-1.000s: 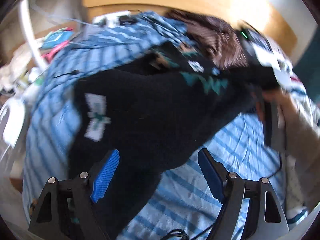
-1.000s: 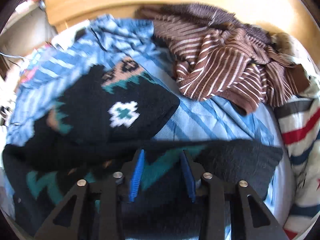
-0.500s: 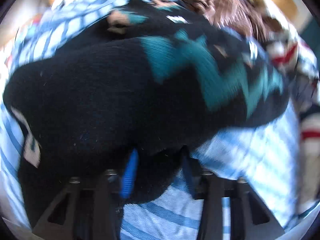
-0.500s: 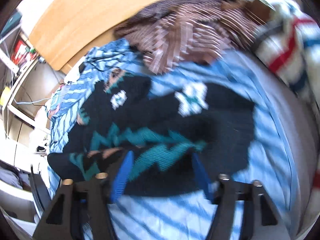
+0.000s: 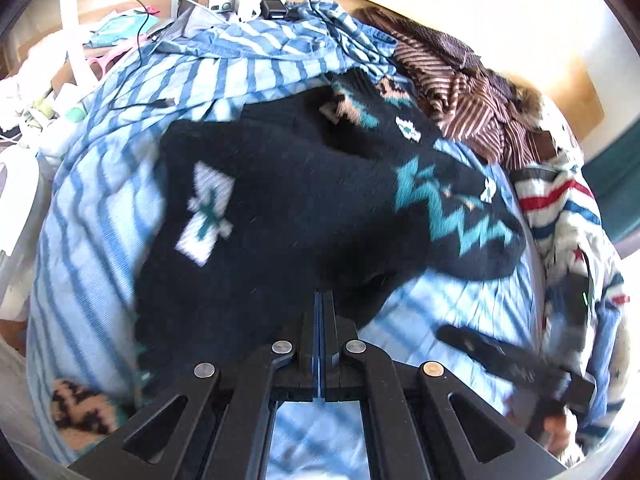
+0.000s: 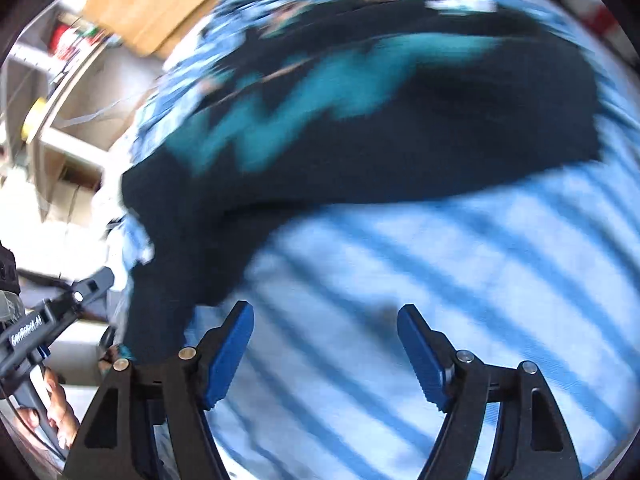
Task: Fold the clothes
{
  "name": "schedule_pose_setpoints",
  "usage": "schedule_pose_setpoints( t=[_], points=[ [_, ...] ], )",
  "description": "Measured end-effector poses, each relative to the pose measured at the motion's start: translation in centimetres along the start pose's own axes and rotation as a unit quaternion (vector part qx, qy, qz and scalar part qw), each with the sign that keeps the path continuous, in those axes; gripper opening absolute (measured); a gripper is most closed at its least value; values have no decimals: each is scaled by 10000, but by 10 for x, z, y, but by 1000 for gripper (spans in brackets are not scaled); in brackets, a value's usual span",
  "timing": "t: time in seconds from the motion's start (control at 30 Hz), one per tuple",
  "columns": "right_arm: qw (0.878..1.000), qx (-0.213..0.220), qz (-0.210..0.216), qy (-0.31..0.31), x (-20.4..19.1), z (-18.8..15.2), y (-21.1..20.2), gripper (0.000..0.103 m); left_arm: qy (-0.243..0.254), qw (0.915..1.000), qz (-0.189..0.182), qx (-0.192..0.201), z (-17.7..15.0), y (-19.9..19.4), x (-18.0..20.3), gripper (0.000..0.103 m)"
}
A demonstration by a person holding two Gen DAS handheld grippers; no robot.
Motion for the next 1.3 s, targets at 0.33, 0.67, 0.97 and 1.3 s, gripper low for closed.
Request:
schedule_pose_setpoints(
  t=[0.33, 0.67, 0.97, 1.3],
  points=[
    [9976, -36, -470, -503, -64, 26, 67, 30, -168, 9979, 202, -586, -42, 18, -19, 0],
    [9970, 292, 613, -361, -61, 45, 15, 22, 204, 9981, -292, -511, -36, 61, 15, 1],
    [9936, 428, 941, -452, -71, 59, 4, 21, 492, 9977, -434, -147, -25, 63, 41, 1],
    [9951, 222, 816, -507, -67, 59, 10, 22, 936, 9878, -1229, 188, -35, 24, 36, 83]
  ],
)
Point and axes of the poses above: each gripper's, at about its wrist camera, not at the fingertips, and y roughly the way its jaws point, x to its right, z to its top, the point moved 2 cm from there along y, roughly the way its jaws point, and after that the axes turned 4 degrees about x, right-handed, at the moved point
